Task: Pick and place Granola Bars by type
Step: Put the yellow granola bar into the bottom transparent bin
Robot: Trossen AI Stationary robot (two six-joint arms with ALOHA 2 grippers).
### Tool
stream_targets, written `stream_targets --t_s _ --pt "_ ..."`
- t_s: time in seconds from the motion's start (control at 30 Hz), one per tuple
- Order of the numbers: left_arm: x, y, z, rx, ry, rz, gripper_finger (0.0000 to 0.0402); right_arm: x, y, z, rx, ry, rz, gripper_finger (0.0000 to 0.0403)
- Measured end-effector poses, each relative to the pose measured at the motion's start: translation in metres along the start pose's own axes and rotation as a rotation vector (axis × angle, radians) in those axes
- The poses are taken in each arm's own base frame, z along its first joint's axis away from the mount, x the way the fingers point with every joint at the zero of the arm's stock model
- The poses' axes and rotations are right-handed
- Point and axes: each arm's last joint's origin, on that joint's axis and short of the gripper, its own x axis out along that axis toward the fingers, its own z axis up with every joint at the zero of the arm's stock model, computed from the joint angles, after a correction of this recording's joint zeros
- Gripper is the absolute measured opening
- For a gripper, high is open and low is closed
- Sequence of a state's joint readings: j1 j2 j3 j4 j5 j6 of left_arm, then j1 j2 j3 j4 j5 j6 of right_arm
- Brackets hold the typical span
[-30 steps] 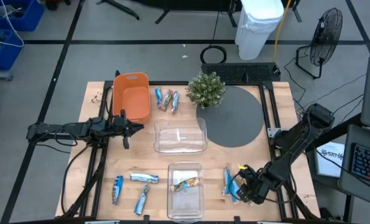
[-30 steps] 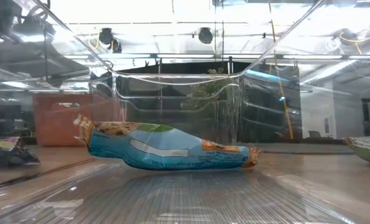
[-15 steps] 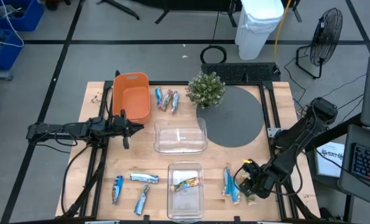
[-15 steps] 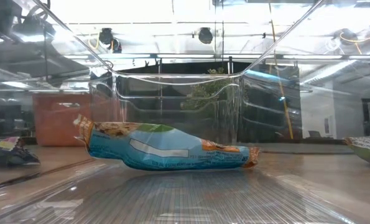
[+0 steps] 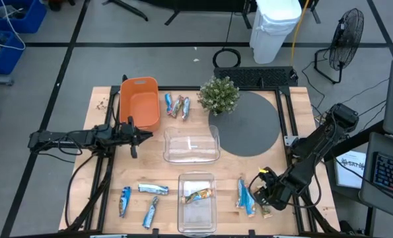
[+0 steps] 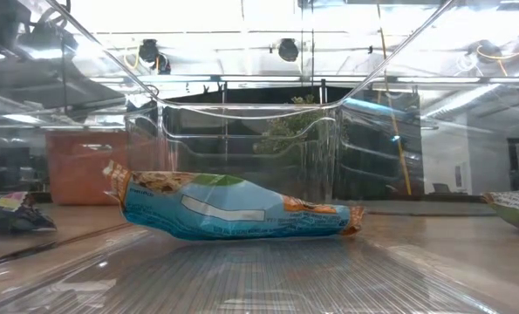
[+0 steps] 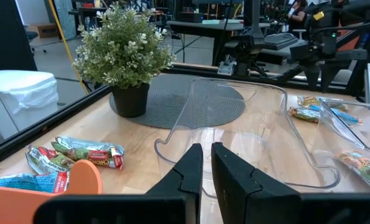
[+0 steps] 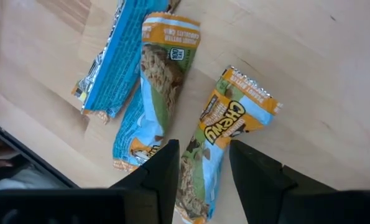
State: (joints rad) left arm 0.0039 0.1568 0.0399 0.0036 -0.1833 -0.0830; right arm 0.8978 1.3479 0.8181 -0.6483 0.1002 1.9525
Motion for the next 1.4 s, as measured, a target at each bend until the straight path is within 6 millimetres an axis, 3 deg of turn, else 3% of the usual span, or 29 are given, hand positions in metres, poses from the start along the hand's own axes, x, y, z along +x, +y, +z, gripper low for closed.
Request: stream_targets --t_s 0.23,0.73,1.4 --pt "0.0 0.0 0.0 0.0 0.0 0.0 0.0037 0.009 -0.002 -0.003 0.045 0.074 -0.088 0.0132" --pt "0.0 0.0 0.0 0.0 0.0 0.0 0.0037 0.023 -0.002 -0.005 0.05 0.049 -0.133 0.0132" --pt "0.0 0.0 0.0 0.0 0.0 0.0 0.0037 0.026 0.0 -0.002 0.011 -0.044 -0.086 0.0132"
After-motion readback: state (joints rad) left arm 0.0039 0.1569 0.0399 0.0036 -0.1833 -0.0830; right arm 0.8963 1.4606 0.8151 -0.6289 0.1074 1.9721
